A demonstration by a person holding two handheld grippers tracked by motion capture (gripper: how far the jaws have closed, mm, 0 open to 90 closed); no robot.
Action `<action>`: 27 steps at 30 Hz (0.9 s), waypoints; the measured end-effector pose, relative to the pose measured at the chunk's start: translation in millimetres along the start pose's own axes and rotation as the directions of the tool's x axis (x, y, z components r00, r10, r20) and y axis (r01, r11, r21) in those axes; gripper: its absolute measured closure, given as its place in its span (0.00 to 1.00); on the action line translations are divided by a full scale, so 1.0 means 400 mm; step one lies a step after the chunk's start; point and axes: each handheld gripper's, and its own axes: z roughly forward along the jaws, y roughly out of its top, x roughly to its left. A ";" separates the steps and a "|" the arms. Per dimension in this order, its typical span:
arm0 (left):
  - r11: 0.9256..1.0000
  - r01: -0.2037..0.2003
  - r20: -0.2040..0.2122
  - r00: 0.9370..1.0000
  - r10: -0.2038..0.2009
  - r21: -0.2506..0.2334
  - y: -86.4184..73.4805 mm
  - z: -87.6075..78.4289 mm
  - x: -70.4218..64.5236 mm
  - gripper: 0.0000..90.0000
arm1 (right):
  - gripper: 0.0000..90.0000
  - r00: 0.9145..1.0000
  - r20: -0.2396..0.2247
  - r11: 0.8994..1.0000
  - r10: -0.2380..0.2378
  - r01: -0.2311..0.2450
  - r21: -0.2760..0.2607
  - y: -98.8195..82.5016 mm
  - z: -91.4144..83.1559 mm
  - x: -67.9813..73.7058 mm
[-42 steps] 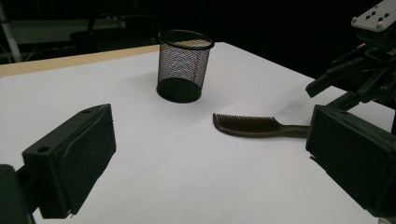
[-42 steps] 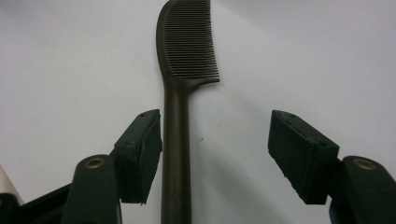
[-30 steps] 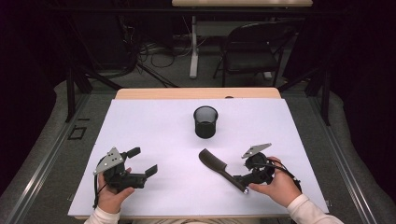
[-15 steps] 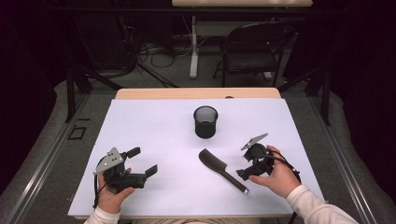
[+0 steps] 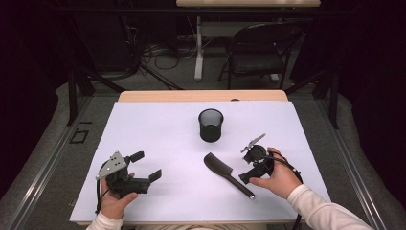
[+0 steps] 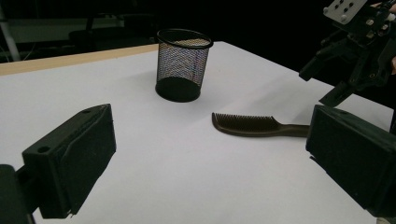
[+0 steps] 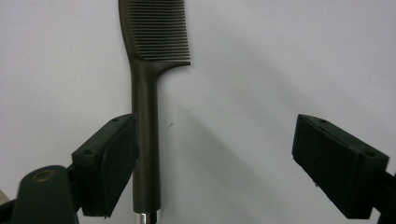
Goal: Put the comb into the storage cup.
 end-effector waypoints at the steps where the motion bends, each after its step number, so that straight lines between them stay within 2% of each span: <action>1: 1.000 0.000 0.001 1.000 0.000 0.000 0.000 0.000 0.000 0.02 | 0.16 1.000 -0.002 1.000 0.001 -0.001 0.000 0.001 0.003 0.002; 7: 1.000 -0.001 0.001 1.000 0.001 -0.002 0.000 0.001 -0.001 0.02 | 0.17 1.000 -0.003 0.999 -0.014 0.014 0.042 0.012 0.015 0.016; 12: 1.000 -0.002 0.001 1.000 0.002 -0.002 0.000 0.000 -0.001 0.02 | 0.19 0.999 0.001 0.998 -0.034 0.034 0.047 0.022 0.028 0.029; 27: 1.000 -0.001 0.006 1.000 0.001 0.001 0.000 -0.001 -0.002 0.02 | 0.27 0.999 -0.005 0.997 -0.034 0.034 0.068 0.055 0.062 0.061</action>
